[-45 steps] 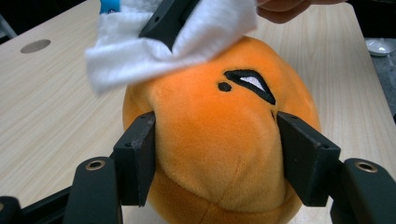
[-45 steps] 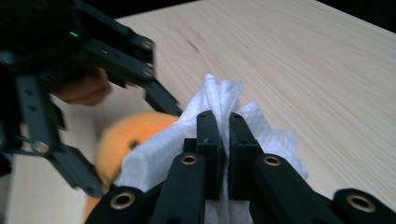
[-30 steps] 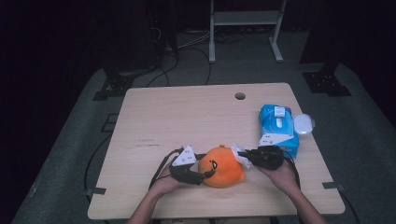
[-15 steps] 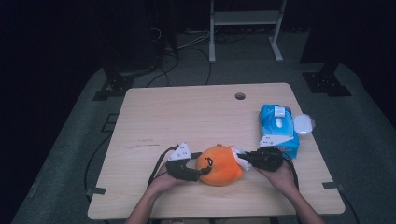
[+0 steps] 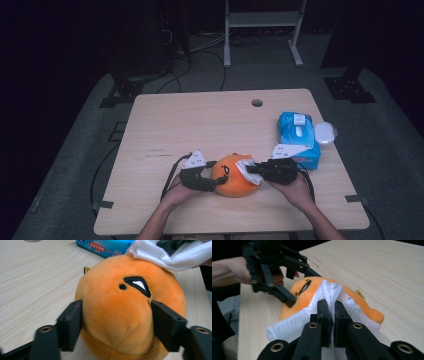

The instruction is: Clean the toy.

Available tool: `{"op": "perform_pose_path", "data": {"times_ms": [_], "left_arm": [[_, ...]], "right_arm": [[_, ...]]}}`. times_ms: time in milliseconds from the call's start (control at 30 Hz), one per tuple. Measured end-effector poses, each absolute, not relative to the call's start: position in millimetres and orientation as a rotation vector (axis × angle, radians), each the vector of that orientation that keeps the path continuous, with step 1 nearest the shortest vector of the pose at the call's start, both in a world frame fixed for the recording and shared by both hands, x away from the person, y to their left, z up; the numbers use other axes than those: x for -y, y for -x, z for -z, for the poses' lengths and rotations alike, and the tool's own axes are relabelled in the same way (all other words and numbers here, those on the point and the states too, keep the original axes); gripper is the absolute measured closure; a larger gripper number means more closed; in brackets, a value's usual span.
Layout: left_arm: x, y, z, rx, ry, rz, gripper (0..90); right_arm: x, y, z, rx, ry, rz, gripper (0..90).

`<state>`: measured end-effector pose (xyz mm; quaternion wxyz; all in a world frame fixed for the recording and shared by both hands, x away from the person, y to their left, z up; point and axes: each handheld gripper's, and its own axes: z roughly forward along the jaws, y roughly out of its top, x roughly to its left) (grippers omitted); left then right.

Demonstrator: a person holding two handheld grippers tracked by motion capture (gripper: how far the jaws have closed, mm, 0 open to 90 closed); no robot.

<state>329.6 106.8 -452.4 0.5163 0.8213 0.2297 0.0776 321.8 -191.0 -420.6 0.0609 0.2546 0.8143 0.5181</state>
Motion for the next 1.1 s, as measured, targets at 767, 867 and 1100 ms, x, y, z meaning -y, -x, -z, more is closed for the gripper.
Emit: {"op": "perform_pose_path", "data": {"times_ms": [767, 867, 1100], "left_arm": [[-106.2, -340.2, 444.8, -0.567, -1.972, -0.151, 32.6], [-107.0, -340.5, 445.7, -0.570, -1.967, -0.150, 32.6], [-105.0, -343.6, 449.2, -0.615, -1.939, -0.097, 13.0]], "right_arm": [[170.1, -319.6, 415.1, -2.446, -0.675, -1.548, 84.9], [184.2, -325.2, 418.7, -2.421, -0.730, -1.525, 84.9], [205.9, -326.9, 431.3, -2.417, -0.828, -1.530, 84.9]]}}
